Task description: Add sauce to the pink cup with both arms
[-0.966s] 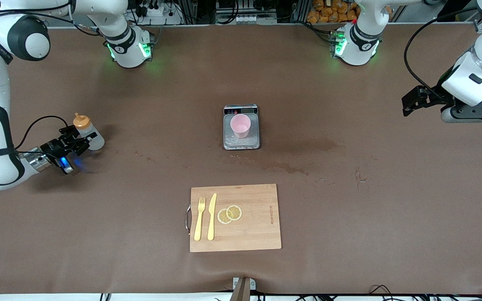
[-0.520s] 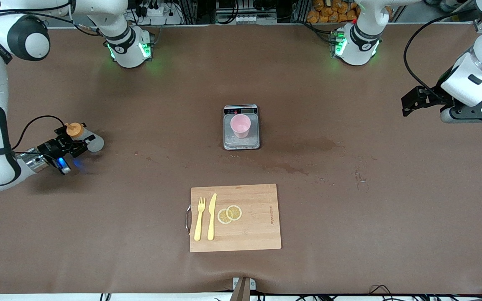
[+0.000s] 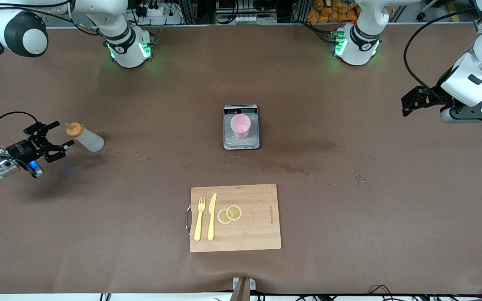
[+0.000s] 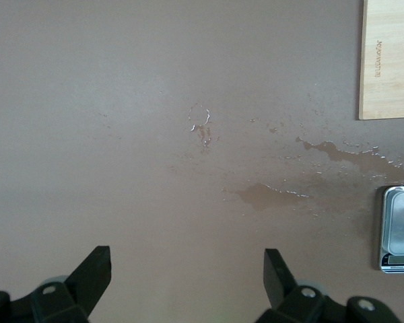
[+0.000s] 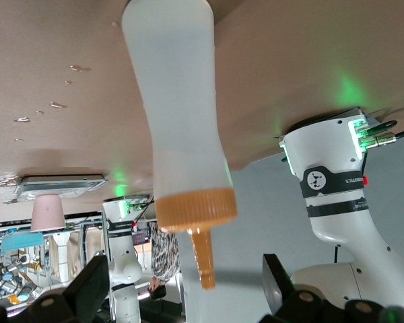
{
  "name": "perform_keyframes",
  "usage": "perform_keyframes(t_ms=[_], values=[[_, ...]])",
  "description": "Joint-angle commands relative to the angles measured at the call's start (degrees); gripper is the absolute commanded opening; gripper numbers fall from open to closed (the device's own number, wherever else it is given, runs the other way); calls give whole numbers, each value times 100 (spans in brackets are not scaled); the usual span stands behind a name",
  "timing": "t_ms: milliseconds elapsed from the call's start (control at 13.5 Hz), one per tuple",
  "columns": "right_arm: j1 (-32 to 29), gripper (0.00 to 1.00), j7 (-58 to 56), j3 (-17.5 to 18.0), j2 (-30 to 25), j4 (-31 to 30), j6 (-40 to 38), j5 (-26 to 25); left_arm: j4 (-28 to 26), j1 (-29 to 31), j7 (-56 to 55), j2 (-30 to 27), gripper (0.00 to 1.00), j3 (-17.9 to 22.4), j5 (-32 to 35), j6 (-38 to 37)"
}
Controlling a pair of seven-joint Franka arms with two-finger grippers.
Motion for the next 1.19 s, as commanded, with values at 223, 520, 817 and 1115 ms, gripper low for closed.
perform_keyframes(t_ms=[223, 520, 817, 1115], values=[[1, 100, 149, 94, -582, 510, -98, -261, -1, 2, 27, -29, 100, -22, -115, 76], [89, 100, 140, 112, -1099, 679, -63, -332, -1, 2, 36, -29, 100, -22, -115, 76], [906, 100, 87, 130, -1829, 670, 86, -1351, -1, 11, 36, -29, 100, -22, -115, 76], [934, 100, -937, 339, -2191, 670, 945, -1265, -10, 11, 36, -29, 100, -22, -115, 84]])
